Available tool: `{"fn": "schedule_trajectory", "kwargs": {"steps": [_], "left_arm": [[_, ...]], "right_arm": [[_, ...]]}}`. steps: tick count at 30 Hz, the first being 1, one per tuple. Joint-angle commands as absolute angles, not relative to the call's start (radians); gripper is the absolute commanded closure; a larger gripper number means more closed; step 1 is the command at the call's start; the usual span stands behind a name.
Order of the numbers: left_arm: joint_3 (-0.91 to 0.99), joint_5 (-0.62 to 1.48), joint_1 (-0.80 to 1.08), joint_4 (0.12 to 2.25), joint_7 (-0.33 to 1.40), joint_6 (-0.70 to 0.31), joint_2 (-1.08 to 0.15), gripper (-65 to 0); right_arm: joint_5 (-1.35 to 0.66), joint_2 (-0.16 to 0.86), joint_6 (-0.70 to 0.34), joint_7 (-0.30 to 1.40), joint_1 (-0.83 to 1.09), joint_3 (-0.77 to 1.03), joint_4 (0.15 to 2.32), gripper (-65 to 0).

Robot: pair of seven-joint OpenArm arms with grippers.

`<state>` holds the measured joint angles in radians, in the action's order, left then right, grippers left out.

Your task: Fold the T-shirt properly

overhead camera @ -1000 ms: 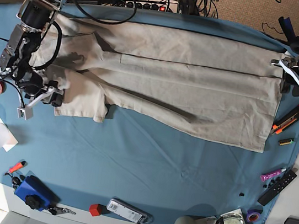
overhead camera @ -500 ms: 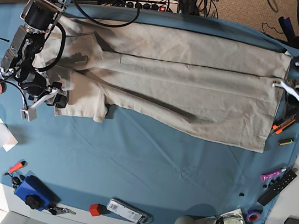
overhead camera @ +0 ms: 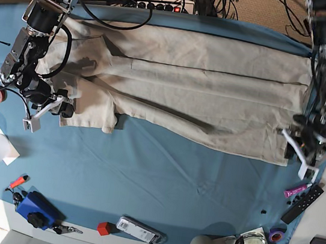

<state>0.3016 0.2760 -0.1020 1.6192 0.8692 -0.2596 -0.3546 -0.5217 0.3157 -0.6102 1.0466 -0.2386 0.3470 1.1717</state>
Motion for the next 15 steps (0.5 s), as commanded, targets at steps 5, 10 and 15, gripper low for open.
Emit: {"fn": "schedule_trajectory", "kwargs": {"steps": [5,10,15], "left_arm": [[0.25,0.23,-0.258,1.441,0.857,-0.258,-0.369,-25.8],[0.249,0.227,-0.335,1.293,0.859,-0.233,-0.369,-28.4],[0.249,0.201,-0.355,1.172,0.871,-0.228,-0.369,-28.4]], "right_arm": [[-0.496,0.325,-0.609,1.09,-0.247,0.346,1.176,-23.4],[-0.496,0.329,-0.609,1.092,-0.247,0.346,1.176,-23.4],[-0.496,0.329,-0.609,1.092,-0.246,0.346,1.176,-23.4]]}}
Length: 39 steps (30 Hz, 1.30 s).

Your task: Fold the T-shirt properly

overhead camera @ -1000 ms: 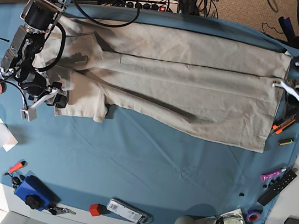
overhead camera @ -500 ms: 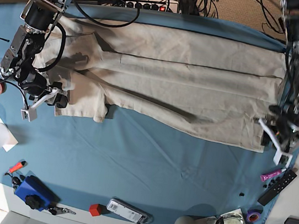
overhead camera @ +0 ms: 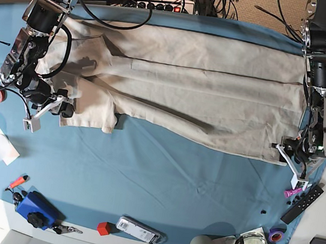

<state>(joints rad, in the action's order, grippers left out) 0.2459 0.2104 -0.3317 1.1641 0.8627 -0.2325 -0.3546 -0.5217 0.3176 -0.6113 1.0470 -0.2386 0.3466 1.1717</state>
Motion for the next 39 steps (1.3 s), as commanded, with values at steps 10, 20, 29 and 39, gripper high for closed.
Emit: {"fn": "schedule_trajectory", "kwargs": {"steps": [10,20,29,39], "left_arm": [[0.249,0.392,-0.355,1.131,1.013,-0.29,-0.368,-22.0],[0.249,0.458,-0.355,1.132,1.031,-0.29,-0.369,0.0],[0.252,0.459,-0.402,1.141,1.083,-0.269,-0.39,0.0],[0.252,0.561,-0.421,1.274,1.221,-0.26,-0.421,0.0]], "right_arm": [[-0.497,0.33,-0.609,1.092,-0.247,0.346,1.176,-17.7],[-0.496,0.33,-0.609,1.087,-0.269,0.347,1.177,0.0],[-0.5,0.33,-0.609,1.074,-0.378,0.347,1.179,0.0],[-0.501,0.33,-0.609,1.173,-0.382,0.347,1.374,0.0]]}}
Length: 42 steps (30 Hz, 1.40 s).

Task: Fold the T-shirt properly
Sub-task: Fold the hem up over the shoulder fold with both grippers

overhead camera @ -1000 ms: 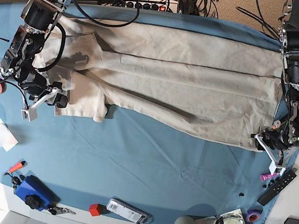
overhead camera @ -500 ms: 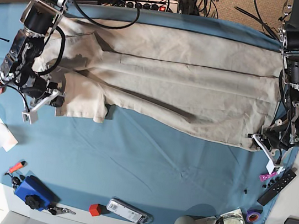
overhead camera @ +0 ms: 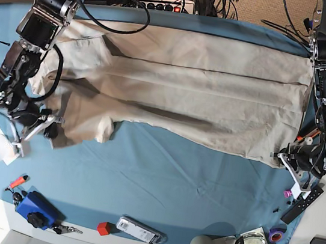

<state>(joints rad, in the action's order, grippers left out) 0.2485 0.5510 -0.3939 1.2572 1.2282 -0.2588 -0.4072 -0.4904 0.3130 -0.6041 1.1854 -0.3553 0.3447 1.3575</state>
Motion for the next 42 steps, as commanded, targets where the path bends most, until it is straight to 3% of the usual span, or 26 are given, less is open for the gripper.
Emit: {"fn": "schedule_trajectory", "kwargs": {"steps": [1,10,20,24,30,42], "left_arm": [[0.252,0.56,-0.421,1.287,1.227,-0.26,-0.422,0.0],[0.252,0.551,-0.398,1.331,1.266,-0.26,-0.456,0.0],[0.279,0.562,-0.312,1.41,1.275,-0.268,-0.491,0.0],[0.342,0.574,-0.257,1.49,1.264,-0.272,-0.492,0.0],[0.398,0.706,-0.175,1.567,1.263,-0.368,-0.508,0.0],[0.398,0.693,-0.044,1.669,1.263,-0.368,-0.51,0.0]], "right_arm": [[-0.506,0.33,-0.609,1.187,-0.382,0.347,1.39,0.0],[-0.599,0.33,-0.609,1.255,-0.376,0.364,1.408,0.0],[-0.783,0.333,-0.644,1.336,-0.364,0.502,1.41,0.0],[-0.812,0.35,-0.644,1.351,-0.318,0.505,1.448,0.0],[-0.818,0.365,-0.658,1.353,-0.226,0.505,1.536,0.0],[-0.846,0.365,-0.658,1.356,-0.049,0.555,1.695,0.0]]}}
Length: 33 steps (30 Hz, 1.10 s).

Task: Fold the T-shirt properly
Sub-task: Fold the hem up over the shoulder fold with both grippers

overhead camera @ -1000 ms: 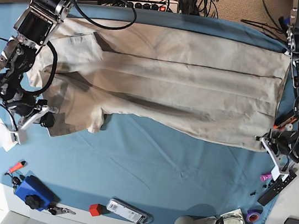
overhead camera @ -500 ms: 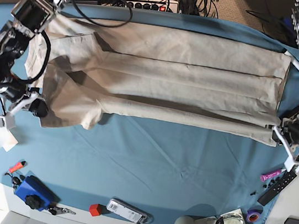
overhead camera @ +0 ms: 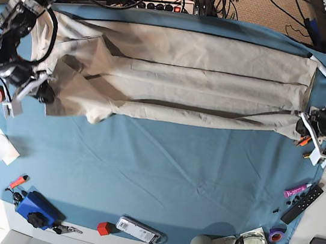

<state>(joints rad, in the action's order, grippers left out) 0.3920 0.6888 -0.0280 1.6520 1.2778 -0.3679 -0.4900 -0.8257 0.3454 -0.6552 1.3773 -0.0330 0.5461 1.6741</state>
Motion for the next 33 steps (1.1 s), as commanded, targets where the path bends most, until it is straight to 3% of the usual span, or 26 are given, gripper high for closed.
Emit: {"fn": "schedule_trajectory", "kwargs": {"steps": [1,10,23,33], "left_arm": [[0.398,0.684,-0.035,1.681,1.261,-0.368,-0.511,0.0],[0.398,0.681,0.025,1.747,1.257,-0.367,-0.51,0.0],[0.463,0.674,0.164,1.86,1.24,-0.364,-0.509,0.0],[0.482,0.711,0.226,1.862,1.246,-0.368,-0.499,0.0]], "right_arm": [[-0.855,0.365,-0.658,1.356,-0.039,0.576,1.7,0.0],[-0.955,0.365,-0.685,1.396,0.037,0.744,1.711,0.0],[-0.945,0.36,-0.685,1.396,0.237,0.776,1.86,0.0],[-0.945,0.359,-0.685,1.396,0.257,0.787,1.86,0.0]]}}
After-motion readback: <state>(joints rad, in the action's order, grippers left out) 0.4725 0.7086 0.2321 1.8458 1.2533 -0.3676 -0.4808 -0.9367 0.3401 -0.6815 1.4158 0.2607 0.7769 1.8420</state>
